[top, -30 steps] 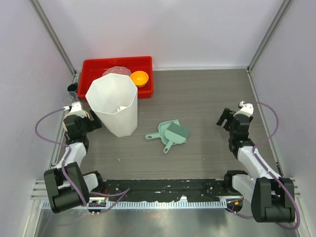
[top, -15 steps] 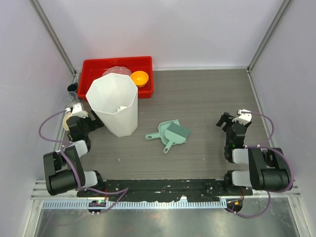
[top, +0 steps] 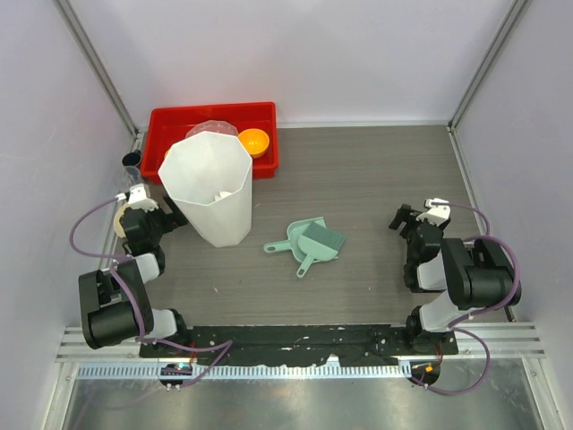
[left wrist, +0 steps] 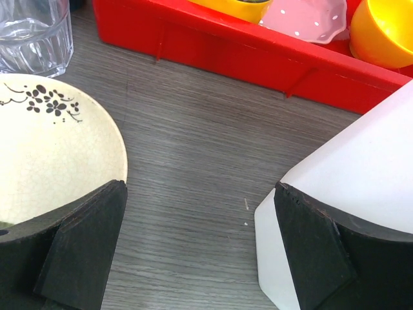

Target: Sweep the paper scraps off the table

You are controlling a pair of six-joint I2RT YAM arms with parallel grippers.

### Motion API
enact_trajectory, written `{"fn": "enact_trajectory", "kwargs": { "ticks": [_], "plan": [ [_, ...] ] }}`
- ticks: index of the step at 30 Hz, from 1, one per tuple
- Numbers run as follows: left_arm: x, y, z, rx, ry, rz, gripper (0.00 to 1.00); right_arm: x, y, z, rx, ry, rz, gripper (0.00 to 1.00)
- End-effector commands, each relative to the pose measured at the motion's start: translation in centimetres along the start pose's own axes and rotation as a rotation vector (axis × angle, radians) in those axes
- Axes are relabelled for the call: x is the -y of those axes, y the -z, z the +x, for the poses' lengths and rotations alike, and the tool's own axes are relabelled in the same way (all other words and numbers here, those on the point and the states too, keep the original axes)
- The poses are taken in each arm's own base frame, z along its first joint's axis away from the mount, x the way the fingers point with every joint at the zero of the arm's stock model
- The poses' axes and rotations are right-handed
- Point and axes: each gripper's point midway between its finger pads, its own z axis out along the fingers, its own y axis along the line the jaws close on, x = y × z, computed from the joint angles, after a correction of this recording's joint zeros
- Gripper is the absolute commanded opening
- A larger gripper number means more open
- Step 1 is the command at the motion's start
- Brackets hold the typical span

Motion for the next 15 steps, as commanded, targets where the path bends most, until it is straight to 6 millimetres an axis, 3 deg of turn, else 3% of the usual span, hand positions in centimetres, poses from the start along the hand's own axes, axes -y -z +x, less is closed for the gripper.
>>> {"fn": "enact_trajectory", "kwargs": {
  "ticks": [1, 15],
  "plan": [
    [0.6, -0.1, -1.8, 0.074, -0.008, 0.022, 1.0, -0.1, -0.8, -3.6, 0.126, -0.03, 0.016, 0.88],
    [0.3, -0.4, -1.8, 0.066, -0.002, 0.009, 1.0, -1.3, -1.9, -3.2, 0.074, 0.005, -0.034, 0.93]
  ]
}}
